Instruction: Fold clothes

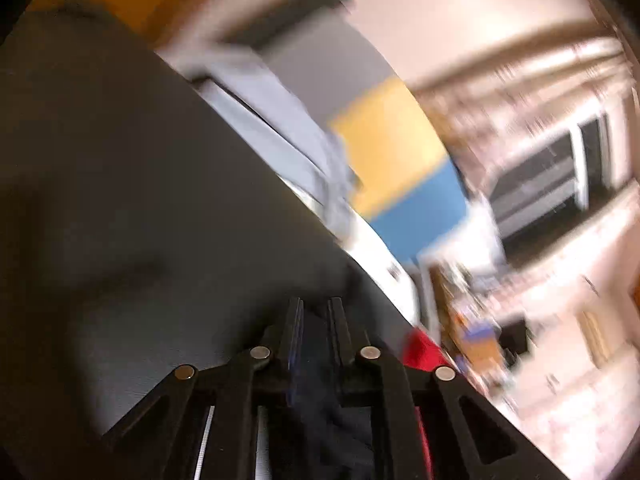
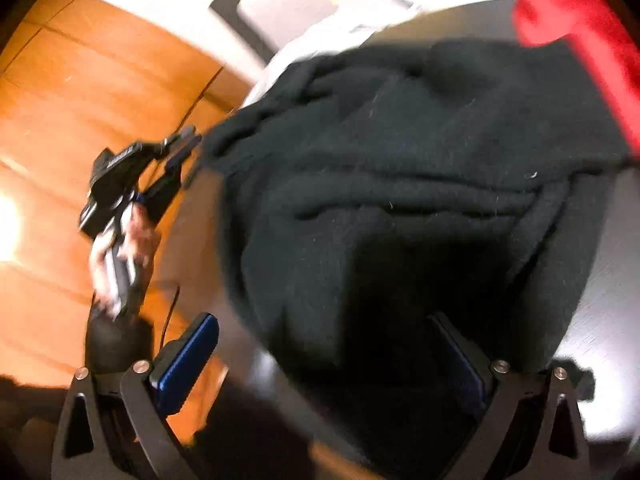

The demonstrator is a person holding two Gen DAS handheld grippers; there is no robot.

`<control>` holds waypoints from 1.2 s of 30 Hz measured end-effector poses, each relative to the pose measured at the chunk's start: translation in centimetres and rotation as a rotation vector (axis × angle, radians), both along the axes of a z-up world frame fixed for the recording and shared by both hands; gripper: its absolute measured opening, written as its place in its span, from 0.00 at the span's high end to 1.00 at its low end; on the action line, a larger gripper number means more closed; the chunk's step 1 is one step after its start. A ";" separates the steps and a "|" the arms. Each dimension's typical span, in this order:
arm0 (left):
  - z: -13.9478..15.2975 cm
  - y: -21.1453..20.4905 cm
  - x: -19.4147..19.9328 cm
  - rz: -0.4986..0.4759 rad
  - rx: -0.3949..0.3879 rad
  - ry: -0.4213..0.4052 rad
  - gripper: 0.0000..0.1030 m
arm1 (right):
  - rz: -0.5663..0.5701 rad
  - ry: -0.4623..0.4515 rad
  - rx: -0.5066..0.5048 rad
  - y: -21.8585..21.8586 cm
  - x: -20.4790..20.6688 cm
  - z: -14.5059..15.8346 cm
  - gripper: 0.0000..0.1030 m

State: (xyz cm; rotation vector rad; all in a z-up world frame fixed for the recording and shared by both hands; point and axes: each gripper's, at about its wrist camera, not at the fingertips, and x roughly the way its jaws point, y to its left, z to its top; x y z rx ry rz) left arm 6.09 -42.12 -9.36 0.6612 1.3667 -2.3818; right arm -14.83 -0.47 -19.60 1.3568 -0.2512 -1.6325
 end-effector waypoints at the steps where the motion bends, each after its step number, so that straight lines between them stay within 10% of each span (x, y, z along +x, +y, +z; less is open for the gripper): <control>1: 0.4 -1.1 2.2 0.054 -0.017 -0.016 0.92 | 0.007 -0.003 -0.014 0.0 0.9 0.0 0.00; 5: -0.6 -0.6 6.0 0.024 -0.020 -0.089 0.77 | 0.004 -0.038 -0.050 0.7 3.0 -0.2 0.00; 10: -5.1 5.6 4.2 -0.281 0.111 -0.147 0.65 | -0.100 -0.094 -0.094 4.1 2.2 0.7 0.00; 20: -8.1 16.2 -2.8 -0.527 0.098 -0.191 0.55 | -0.232 0.230 0.137 7.4 3.8 2.6 0.00; 24: -8.3 16.2 -5.0 -0.529 0.093 -0.162 0.93 | -0.227 0.455 0.360 5.2 3.2 1.6 0.00; 28: -6.2 13.9 -4.5 -0.536 0.185 -0.008 0.93 | -0.171 0.658 0.631 3.2 1.4 0.0 0.00; 32: 0.6 9.0 0.3 -0.480 0.132 0.163 0.98 | -0.206 0.720 0.684 4.4 -1.2 0.0 0.00; 36: 3.9 5.5 4.0 -0.397 0.071 0.130 0.99 | -0.254 0.713 0.682 5.6 -4.5 -0.3 0.00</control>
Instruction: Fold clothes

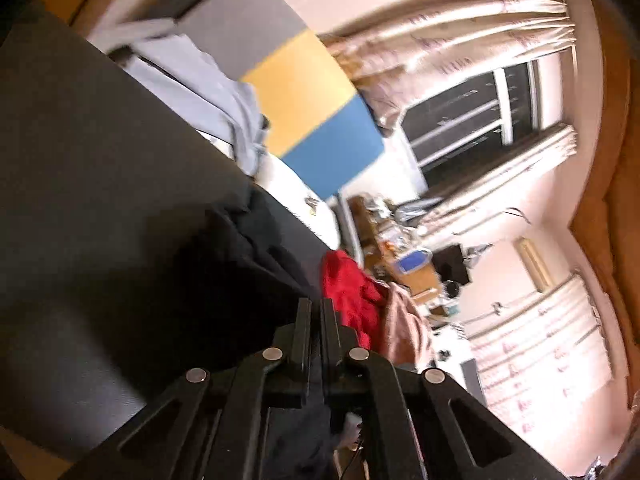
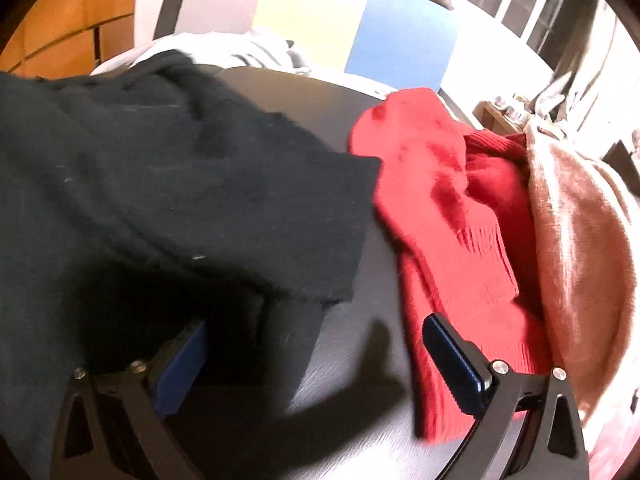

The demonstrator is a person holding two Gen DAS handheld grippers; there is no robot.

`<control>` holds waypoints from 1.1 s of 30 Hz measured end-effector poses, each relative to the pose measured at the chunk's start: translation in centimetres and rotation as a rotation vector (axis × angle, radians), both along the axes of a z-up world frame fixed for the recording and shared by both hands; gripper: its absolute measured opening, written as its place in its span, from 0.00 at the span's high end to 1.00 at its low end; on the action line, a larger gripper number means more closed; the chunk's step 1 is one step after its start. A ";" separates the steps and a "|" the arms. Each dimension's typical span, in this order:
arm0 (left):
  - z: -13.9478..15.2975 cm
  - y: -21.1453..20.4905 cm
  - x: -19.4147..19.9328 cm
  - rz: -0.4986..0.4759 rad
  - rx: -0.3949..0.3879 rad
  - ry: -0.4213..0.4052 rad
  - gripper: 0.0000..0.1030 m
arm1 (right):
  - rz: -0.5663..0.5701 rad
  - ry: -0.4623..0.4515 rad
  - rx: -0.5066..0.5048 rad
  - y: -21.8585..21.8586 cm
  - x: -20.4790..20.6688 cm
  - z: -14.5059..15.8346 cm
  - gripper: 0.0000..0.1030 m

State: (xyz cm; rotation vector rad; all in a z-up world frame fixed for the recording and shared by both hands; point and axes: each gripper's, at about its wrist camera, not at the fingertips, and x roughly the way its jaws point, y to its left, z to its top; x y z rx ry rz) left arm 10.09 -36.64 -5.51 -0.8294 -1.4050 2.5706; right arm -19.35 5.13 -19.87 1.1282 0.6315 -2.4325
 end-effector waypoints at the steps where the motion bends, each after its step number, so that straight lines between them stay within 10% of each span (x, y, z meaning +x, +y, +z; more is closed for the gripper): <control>1: 0.2 -0.7 0.9 0.026 -0.019 -0.034 0.96 | -0.006 -0.008 -0.012 0.2 -0.9 -0.1 0.00; 8: -5.1 -2.8 5.4 0.148 -0.081 -0.251 0.82 | -0.083 -0.121 -0.161 2.5 -2.0 -0.7 0.00; 15: -9.9 1.9 -2.3 -0.027 -0.089 -0.333 0.63 | -0.102 -0.145 -0.152 3.6 0.0 0.4 0.00; 21: -9.0 7.4 -2.2 -0.242 -0.339 -0.306 0.40 | 0.064 -0.131 -0.278 0.3 2.5 2.8 0.00; 26: -12.3 11.3 -0.9 -0.387 -0.549 -0.469 0.48 | 0.196 -0.160 -0.187 -6.1 2.7 0.2 0.00; 27: -12.2 12.4 -0.3 -0.445 -0.600 -0.471 0.64 | 0.208 -0.158 -0.179 -7.2 2.7 -0.3 0.00; 28: -12.2 12.6 0.1 -0.480 -0.570 -0.474 0.84 | 0.204 -0.158 -0.186 -8.1 2.1 -0.5 0.00; 33: -12.1 10.1 4.3 -0.489 -0.400 -0.475 0.88 | 0.228 -0.136 -0.220 -11.7 0.1 -0.8 0.00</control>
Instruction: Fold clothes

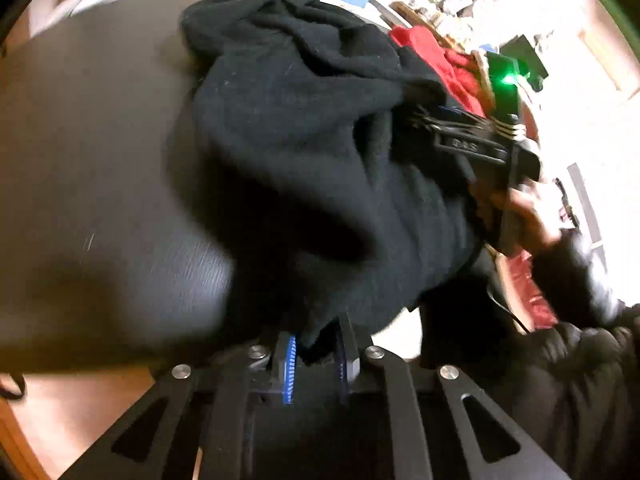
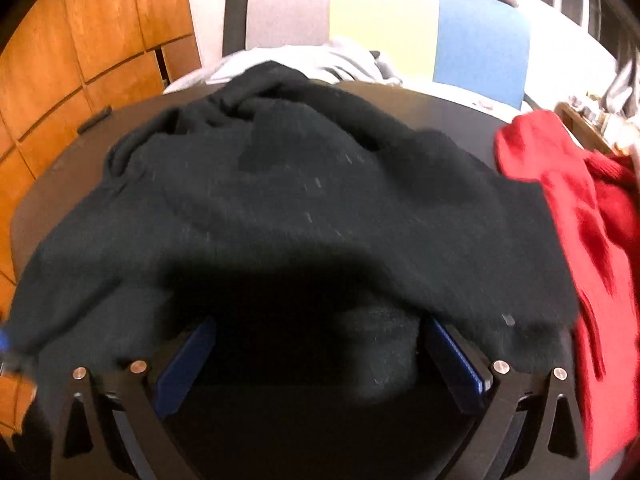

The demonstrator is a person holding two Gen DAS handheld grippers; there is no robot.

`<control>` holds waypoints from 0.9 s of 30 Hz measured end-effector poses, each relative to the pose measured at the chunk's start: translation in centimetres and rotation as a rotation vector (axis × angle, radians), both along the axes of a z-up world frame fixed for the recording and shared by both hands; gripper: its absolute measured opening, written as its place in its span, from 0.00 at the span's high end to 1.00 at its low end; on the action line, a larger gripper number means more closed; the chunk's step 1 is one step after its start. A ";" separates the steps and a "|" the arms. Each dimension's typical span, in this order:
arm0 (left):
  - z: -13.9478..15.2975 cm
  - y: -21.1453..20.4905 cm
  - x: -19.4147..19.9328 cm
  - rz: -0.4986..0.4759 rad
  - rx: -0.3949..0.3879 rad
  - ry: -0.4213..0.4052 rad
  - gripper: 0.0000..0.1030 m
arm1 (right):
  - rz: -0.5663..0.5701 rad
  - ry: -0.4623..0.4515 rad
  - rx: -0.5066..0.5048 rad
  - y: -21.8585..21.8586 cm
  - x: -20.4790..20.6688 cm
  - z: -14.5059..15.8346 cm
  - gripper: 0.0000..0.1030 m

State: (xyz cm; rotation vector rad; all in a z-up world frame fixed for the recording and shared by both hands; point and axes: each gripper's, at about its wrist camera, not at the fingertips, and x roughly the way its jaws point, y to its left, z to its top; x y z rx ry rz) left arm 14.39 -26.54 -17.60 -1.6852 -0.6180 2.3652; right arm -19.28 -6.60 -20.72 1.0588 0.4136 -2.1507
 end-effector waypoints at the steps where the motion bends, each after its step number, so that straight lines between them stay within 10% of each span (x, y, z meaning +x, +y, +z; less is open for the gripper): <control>1: 0.1 -0.9 1.2 0.018 0.019 -0.012 0.89 | 0.030 0.001 -0.002 -0.7 -0.1 0.0 0.00; 7: -1.1 -7.3 5.6 0.177 0.021 -0.177 0.83 | 0.235 0.047 0.066 -5.3 0.8 -0.4 0.00; 13: 3.4 -11.5 2.8 0.313 0.078 0.080 0.64 | 0.264 0.029 0.061 -4.1 0.7 -0.2 0.00; 18: 5.0 -10.9 -7.7 0.277 0.213 0.209 0.42 | 0.260 0.025 0.009 0.2 1.2 -0.2 0.00; 25: 9.1 -5.6 -20.3 -0.068 -0.550 0.257 0.38 | 0.171 -0.023 -0.135 5.9 1.2 0.1 0.00; 27: 8.5 -5.2 -23.3 -0.149 -0.637 0.211 0.38 | 0.175 -0.003 -0.110 5.7 1.2 0.2 0.00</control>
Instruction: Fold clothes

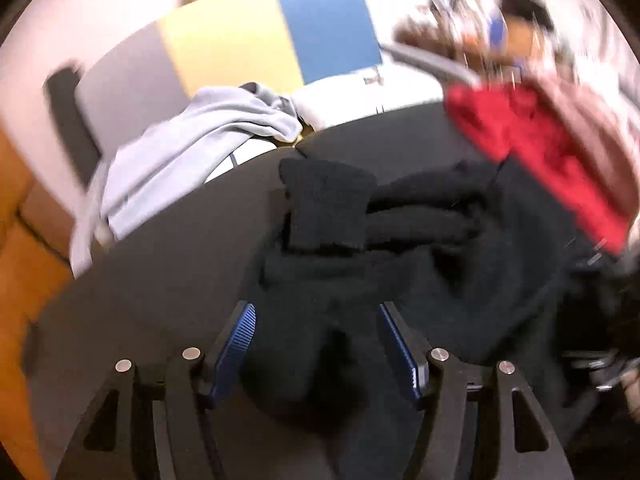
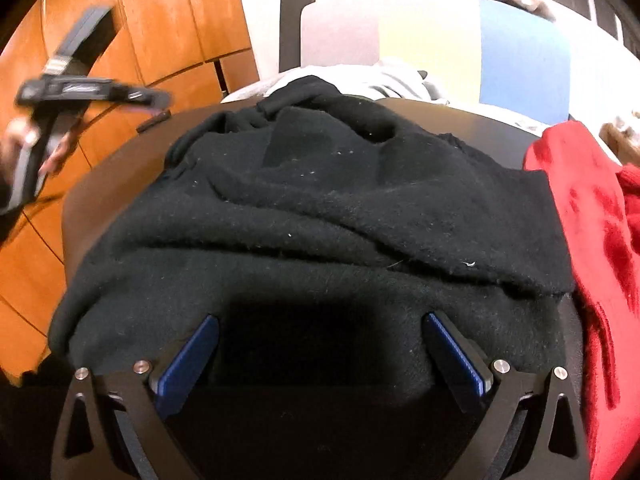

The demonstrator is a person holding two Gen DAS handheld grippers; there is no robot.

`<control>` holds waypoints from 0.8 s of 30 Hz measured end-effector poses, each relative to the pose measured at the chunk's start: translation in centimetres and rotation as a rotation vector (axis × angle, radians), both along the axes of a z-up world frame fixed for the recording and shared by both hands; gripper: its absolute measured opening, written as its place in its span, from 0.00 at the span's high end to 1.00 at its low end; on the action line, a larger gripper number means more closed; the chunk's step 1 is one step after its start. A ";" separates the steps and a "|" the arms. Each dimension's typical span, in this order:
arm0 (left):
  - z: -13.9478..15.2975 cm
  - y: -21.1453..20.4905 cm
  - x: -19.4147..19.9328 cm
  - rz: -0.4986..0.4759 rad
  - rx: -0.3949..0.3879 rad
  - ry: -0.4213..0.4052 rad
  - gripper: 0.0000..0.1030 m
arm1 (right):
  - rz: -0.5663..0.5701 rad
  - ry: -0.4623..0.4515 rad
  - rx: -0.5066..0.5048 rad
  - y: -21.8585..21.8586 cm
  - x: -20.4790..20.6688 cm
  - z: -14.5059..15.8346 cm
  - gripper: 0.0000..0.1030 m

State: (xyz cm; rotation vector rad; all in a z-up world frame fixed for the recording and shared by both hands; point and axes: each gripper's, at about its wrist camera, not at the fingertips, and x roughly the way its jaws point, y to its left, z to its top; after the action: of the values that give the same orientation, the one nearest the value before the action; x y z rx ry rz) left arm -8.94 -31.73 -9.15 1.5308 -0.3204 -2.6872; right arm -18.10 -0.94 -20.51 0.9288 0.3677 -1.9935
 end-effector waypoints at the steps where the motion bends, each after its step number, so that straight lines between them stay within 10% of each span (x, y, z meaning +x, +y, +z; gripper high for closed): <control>1: -0.2 0.2 -1.0 -0.002 0.019 -0.025 0.39 | 0.000 0.009 0.006 0.1 0.1 0.0 0.00; 11: -6.8 -4.7 -14.8 0.198 0.606 -0.243 0.41 | -0.002 0.008 -0.017 0.1 -0.1 0.2 0.00; 13: -7.3 -5.1 -15.6 0.227 0.644 -0.235 0.72 | -0.001 0.000 -0.029 0.0 -0.3 0.1 0.00; 15: -6.8 -5.2 -15.8 0.226 0.647 -0.182 0.87 | 0.001 -0.007 -0.039 -0.3 -0.6 0.1 0.00; 24: 1.6 -18.3 -5.2 0.475 0.872 0.305 0.91 | 0.000 -0.016 -0.049 -0.4 -0.4 0.0 0.00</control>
State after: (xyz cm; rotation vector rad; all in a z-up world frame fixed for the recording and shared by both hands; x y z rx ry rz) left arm -14.18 -50.00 -7.59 1.0282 1.1932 -2.6714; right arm -18.53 -1.39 -20.47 0.9136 0.3092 -1.9852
